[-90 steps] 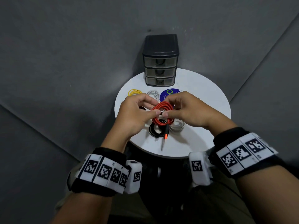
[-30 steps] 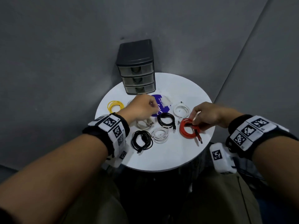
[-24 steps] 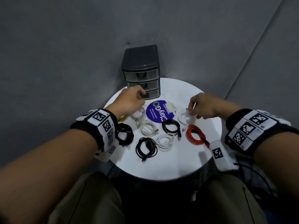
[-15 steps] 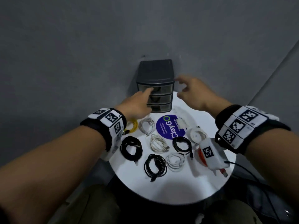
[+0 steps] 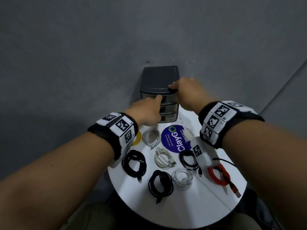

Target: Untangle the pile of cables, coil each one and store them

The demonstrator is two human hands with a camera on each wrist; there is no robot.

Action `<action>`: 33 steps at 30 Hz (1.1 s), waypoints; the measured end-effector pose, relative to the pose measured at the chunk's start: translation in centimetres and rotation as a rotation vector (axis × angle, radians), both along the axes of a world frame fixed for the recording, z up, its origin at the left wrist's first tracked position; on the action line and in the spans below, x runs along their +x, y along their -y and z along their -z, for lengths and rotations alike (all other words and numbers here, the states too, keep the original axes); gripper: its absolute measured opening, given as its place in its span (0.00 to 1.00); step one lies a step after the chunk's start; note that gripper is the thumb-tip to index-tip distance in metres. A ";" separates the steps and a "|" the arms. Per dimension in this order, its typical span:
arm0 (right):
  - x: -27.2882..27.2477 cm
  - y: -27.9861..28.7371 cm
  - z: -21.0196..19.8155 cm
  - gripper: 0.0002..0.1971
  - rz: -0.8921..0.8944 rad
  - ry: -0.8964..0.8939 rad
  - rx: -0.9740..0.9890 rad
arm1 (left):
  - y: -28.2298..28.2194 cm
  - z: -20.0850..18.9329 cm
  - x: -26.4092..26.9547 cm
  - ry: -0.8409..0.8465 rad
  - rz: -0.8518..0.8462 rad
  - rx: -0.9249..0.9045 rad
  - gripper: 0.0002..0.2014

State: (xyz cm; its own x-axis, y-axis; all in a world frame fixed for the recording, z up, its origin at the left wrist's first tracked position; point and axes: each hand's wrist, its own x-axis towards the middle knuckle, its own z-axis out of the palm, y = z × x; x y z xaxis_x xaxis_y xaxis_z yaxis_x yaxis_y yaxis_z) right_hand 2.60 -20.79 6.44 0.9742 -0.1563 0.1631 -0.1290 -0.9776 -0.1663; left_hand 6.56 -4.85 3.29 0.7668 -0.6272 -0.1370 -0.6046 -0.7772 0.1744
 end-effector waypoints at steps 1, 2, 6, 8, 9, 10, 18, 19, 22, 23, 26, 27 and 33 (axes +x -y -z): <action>0.1 -0.1 -0.1 0.20 -0.002 0.003 -0.002 | -0.1 -0.3 -0.1 0.002 0.004 0.002 0.20; 0.1 -0.2 -0.3 0.19 -0.004 0.001 -0.008 | -0.2 -0.6 -0.4 0.007 0.009 0.004 0.20; 0.0 -0.2 -0.9 0.18 -0.027 -0.033 -0.031 | -1.5 -1.4 -2.6 0.057 0.071 0.009 0.19; -0.1 0.0 -0.9 0.19 -0.036 -0.041 -0.021 | -2.5 -1.5 -3.9 0.097 0.109 0.028 0.17; -0.1 0.1 -0.9 0.20 -0.040 -0.044 -0.017 | -3.0 -1.5 -4.4 0.116 0.129 0.042 0.16; -0.1 0.2 -0.8 0.20 -0.043 -0.043 -0.016 | -3.4 -1.6 -4.6 0.132 0.149 0.053 0.15; -0.4 -0.7 -1.3 0.18 -0.039 -0.090 -0.045 | -5.3 -2.1 -3.4 0.342 0.134 -0.310 0.14; -0.5 -0.8 -1.4 0.19 -0.035 -0.095 -0.038 | -5.4 -1.8 -3.0 0.334 0.112 -0.239 0.16; -0.7 -1.0 -1.6 0.20 -0.030 -0.091 -0.030 | -5.9 -0.7 -2.7 0.223 0.083 -0.117 0.19; -0.7 -1.0 -1.6 0.20 -0.027 -0.092 -0.027 | -6.2 -0.4 -2.7 0.223 0.091 -0.115 0.19; -0.6 -1.0 -1.5 0.18 -0.021 -0.094 -0.019 | -6.9 0.3 -3.2 0.259 0.114 -0.106 0.16; -0.6 -1.0 -1.5 0.18 -0.019 -0.092 -0.015 | -7.0 0.4 -3.2 0.241 0.102 -0.125 0.16; -0.9 -0.7 -1.8 0.25 -0.018 -0.118 0.042 | -4.9 0.5 0.3 0.092 -0.160 -0.483 0.20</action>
State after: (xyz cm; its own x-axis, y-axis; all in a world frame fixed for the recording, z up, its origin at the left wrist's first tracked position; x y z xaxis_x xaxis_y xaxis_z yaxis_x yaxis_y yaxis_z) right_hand 1.72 -20.09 8.28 0.9889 -0.1431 0.0407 -0.1328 -0.9724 -0.1921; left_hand 6.84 0.04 2.78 0.8537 -0.4759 0.2117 -0.5142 -0.7054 0.4878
